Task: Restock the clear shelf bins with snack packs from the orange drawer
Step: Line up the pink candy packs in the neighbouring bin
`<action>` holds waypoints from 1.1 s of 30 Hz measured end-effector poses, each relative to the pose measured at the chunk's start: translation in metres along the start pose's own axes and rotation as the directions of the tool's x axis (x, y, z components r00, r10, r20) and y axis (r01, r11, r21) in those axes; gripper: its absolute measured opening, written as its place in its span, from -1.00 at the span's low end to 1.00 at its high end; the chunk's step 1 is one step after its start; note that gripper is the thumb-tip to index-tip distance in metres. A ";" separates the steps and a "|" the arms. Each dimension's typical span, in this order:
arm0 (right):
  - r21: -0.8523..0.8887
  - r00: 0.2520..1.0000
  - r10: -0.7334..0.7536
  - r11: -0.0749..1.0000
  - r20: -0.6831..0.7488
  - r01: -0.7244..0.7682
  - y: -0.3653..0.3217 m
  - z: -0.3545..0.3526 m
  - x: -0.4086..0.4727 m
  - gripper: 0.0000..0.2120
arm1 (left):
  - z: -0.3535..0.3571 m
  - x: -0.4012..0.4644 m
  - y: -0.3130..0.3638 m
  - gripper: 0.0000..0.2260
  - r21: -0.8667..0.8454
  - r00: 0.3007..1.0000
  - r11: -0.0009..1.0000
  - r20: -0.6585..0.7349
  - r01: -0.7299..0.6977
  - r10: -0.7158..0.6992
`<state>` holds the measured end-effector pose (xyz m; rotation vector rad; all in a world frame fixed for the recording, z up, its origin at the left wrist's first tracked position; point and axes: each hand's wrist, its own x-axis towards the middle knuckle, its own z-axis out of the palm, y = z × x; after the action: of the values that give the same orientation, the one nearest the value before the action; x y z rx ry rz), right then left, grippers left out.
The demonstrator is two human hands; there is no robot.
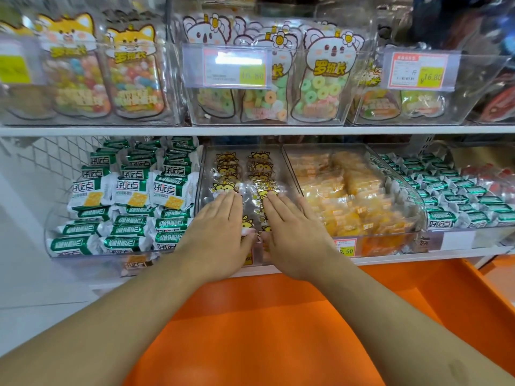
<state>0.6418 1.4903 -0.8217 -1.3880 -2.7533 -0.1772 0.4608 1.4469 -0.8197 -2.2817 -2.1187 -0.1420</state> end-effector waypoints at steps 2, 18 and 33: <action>0.036 1.000 0.006 0.999 0.008 -0.006 0.001 -0.001 0.000 -0.33 | 0.000 0.000 0.000 -0.27 0.015 1.000 1.000 0.023 0.005 -0.005; 0.057 0.997 0.079 0.995 0.001 -0.079 0.009 -0.012 0.004 -0.27 | -0.023 0.050 -0.009 -0.40 0.039 0.982 0.988 0.109 0.148 -0.151; 0.140 0.997 0.077 0.987 -0.022 -0.074 0.013 -0.011 0.001 -0.25 | -0.025 0.045 -0.010 -0.44 -0.018 0.985 0.991 0.117 0.132 -0.129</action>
<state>0.6520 1.4976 -0.8094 -1.4388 -2.6285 -0.0003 0.4532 1.4900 -0.7913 -2.2152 -2.3369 -0.0399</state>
